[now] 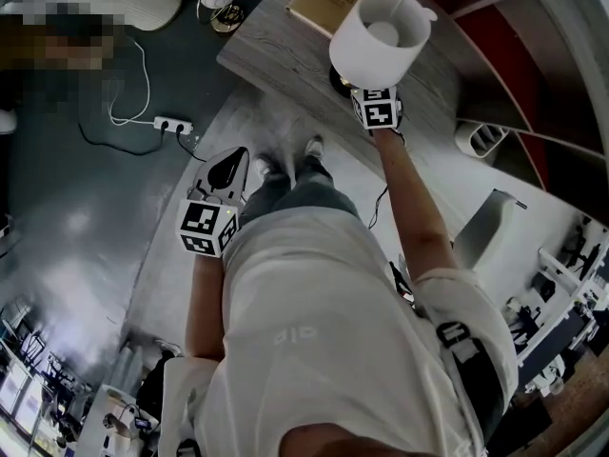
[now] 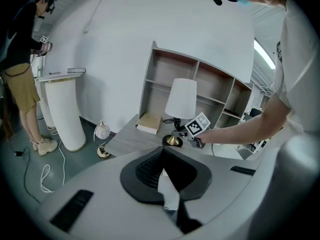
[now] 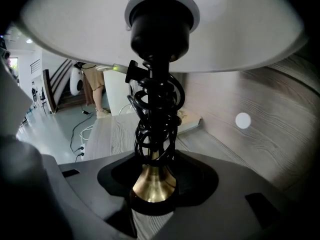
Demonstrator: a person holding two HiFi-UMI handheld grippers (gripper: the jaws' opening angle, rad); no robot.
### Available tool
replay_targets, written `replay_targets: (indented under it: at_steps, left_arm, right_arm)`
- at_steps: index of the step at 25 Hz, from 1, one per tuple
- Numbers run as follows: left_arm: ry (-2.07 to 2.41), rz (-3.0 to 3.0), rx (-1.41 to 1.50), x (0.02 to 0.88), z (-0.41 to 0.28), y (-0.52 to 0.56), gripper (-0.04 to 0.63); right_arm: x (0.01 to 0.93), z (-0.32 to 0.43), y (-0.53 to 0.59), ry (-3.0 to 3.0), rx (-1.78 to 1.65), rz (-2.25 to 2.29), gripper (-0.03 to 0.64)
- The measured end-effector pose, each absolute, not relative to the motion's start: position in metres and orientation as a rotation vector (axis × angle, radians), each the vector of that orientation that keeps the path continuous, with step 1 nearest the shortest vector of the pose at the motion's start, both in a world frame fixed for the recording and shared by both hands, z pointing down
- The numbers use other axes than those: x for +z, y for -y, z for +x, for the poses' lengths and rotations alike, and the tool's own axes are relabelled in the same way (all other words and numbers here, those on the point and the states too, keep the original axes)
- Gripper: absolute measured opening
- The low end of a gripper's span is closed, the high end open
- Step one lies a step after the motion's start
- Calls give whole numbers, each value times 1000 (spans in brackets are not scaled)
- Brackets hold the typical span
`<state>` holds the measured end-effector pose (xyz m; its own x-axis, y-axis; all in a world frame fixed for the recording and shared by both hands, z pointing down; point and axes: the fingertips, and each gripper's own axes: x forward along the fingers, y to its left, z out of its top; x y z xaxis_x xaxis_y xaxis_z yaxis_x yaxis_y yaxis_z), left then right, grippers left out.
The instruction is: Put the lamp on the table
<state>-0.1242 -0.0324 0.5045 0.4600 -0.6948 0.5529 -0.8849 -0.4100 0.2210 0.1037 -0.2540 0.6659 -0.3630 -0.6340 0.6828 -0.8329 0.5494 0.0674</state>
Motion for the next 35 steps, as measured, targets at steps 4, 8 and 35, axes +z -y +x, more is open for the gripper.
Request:
replay_targets:
  at_steps: [4, 8, 35]
  left_arm:
    - [1294, 2244, 522, 504, -125, 28, 14]
    - [1275, 2263, 520, 504, -127, 26, 14]
    - [1102, 2401, 492, 503, -119, 34, 14]
  right_arm:
    - [672, 111, 240, 2072, 414, 1179, 210]
    - [677, 115, 227, 2039, 426, 1169, 210]
    - [648, 121, 129, 1826, 696, 1177, 54]
